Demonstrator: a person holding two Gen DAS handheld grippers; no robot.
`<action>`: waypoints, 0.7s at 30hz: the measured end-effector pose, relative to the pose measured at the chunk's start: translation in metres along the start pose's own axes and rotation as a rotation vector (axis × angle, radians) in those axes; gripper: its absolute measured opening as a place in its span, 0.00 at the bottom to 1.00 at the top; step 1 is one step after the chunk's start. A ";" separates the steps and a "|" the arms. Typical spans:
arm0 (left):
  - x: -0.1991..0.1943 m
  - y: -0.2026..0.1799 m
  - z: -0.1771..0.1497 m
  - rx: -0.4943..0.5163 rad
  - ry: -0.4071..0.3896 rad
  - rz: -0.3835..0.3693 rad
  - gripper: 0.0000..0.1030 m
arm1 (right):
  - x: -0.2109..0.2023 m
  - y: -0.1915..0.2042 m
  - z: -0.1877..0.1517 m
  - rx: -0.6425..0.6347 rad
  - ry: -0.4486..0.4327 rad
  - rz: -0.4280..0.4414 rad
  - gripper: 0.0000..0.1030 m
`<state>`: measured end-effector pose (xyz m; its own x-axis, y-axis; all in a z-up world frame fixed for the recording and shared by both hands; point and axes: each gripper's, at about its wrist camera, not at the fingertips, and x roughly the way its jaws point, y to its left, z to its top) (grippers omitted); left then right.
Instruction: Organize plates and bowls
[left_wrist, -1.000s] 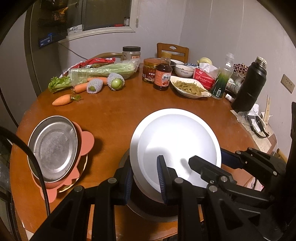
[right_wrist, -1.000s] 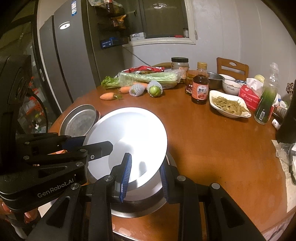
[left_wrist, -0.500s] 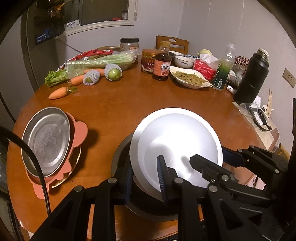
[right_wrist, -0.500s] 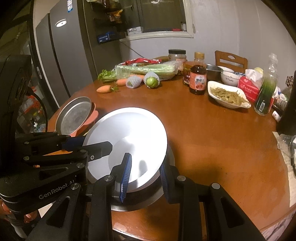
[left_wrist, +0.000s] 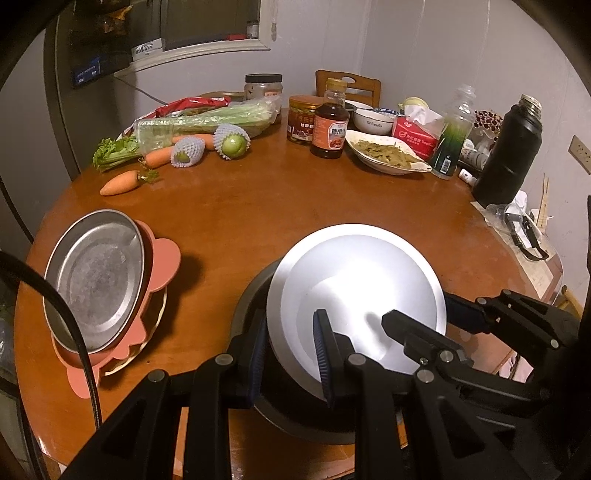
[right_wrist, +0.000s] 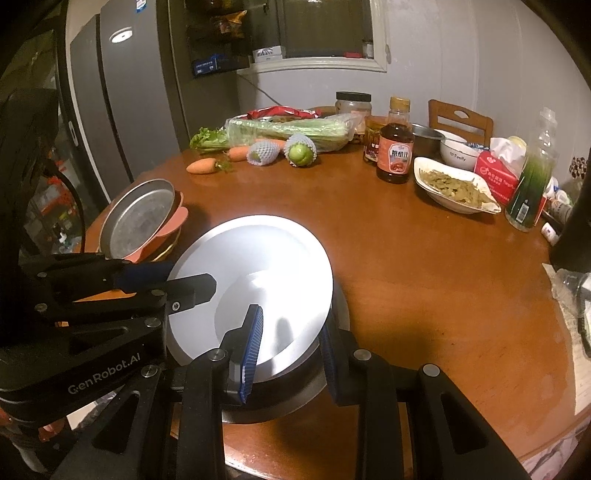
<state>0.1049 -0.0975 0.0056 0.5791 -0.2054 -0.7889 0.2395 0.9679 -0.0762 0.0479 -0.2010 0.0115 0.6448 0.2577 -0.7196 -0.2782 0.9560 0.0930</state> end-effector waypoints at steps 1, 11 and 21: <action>0.001 0.001 0.000 -0.002 0.000 -0.001 0.24 | 0.000 0.001 0.000 -0.004 -0.001 -0.004 0.31; 0.006 0.004 -0.003 -0.005 0.014 -0.011 0.24 | 0.004 0.002 0.002 -0.020 -0.003 -0.040 0.32; 0.006 0.006 -0.005 -0.004 0.013 -0.016 0.25 | 0.007 -0.001 0.002 0.001 0.005 -0.055 0.35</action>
<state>0.1059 -0.0927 -0.0024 0.5650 -0.2191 -0.7955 0.2454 0.9651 -0.0916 0.0541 -0.2002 0.0080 0.6556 0.2037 -0.7271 -0.2417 0.9689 0.0535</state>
